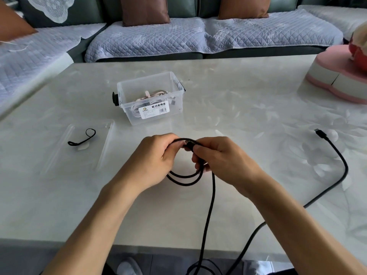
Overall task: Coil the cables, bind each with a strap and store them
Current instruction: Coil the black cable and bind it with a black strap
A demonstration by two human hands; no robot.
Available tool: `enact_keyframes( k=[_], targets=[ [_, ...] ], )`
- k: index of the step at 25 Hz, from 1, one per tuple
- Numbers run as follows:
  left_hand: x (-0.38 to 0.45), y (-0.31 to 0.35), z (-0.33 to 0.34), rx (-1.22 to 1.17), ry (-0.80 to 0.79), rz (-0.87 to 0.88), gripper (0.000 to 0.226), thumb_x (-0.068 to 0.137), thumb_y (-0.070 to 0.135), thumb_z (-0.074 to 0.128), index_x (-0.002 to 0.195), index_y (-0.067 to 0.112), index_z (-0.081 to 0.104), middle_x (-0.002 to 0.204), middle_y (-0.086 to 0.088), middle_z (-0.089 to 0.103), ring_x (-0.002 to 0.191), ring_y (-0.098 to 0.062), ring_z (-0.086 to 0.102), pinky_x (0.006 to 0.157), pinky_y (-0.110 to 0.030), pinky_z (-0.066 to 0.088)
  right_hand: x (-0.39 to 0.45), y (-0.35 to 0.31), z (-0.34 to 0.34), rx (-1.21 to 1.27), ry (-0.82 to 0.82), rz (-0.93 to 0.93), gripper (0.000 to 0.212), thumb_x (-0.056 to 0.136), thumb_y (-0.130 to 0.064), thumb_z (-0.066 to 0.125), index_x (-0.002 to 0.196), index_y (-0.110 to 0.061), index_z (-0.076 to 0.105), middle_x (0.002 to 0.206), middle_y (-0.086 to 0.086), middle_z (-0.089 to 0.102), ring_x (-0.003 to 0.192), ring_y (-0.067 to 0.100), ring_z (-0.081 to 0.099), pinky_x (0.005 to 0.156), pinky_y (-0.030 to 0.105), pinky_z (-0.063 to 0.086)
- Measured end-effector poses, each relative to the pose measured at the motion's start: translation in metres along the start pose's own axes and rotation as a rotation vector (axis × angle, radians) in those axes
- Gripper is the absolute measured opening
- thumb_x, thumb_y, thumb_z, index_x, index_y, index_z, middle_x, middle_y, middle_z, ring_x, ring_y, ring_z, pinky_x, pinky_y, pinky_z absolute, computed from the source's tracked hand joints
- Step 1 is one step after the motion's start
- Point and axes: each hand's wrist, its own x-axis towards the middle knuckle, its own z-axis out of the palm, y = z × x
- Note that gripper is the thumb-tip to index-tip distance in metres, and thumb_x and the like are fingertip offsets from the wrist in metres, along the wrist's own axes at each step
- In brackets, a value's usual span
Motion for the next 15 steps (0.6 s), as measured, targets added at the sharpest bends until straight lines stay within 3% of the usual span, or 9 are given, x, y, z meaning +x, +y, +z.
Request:
enact_keyframes(
  k=[2,4,7,11,15],
  targets=[
    [-0.002,0.006,0.002,-0.098,0.035,-0.043,0.028,0.102,0.021,0.047,0.084,0.029,0.067,0.053,0.009,0.050,0.048,-0.011,0.040,0.047,-0.026,0.036,-0.001,0.001,0.001,0.143,-0.023,0.038,0.024,0.100,-0.011,0.047,0.096,-0.005,0.070,0.077,0.005,0.059,0.063,0.012,0.061,0.064,0.024,0.054],
    [-0.002,0.013,0.003,-0.379,0.075,-0.171,0.038,0.104,0.017,0.044,0.076,0.027,0.067,0.051,0.009,0.045,0.044,-0.011,0.035,0.042,-0.021,0.031,-0.002,0.000,0.003,0.348,-0.031,0.071,0.025,0.102,-0.012,0.046,0.095,-0.002,0.068,0.080,0.009,0.055,0.060,0.016,0.061,0.063,0.028,0.055],
    [-0.001,0.020,0.005,-0.643,0.123,-0.266,0.048,0.104,0.015,0.042,0.064,0.027,0.066,0.050,0.003,0.045,0.044,-0.015,0.035,0.041,-0.022,0.031,-0.002,-0.003,0.000,0.572,-0.004,0.088,0.026,0.101,-0.012,0.047,0.101,0.003,0.068,0.069,0.003,0.049,0.056,0.015,0.056,0.054,0.025,0.050],
    [0.001,0.024,0.004,-0.736,0.161,-0.317,0.032,0.102,0.013,0.044,0.087,0.014,0.072,0.056,-0.004,0.060,0.053,-0.019,0.056,0.047,-0.022,0.041,0.000,0.001,0.002,0.370,0.049,0.007,0.027,0.101,-0.015,0.048,0.090,-0.007,0.071,0.068,0.001,0.047,0.059,0.016,0.051,0.061,0.029,0.044],
    [0.001,0.025,0.005,-0.747,0.198,-0.384,0.030,0.103,0.013,0.042,0.087,0.009,0.067,0.059,-0.005,0.064,0.048,-0.023,0.062,0.045,-0.026,0.046,0.000,-0.001,0.005,0.258,0.065,-0.037,0.027,0.101,-0.016,0.049,0.089,0.001,0.067,0.069,0.004,0.046,0.060,0.017,0.048,0.064,0.033,0.042]
  ],
)
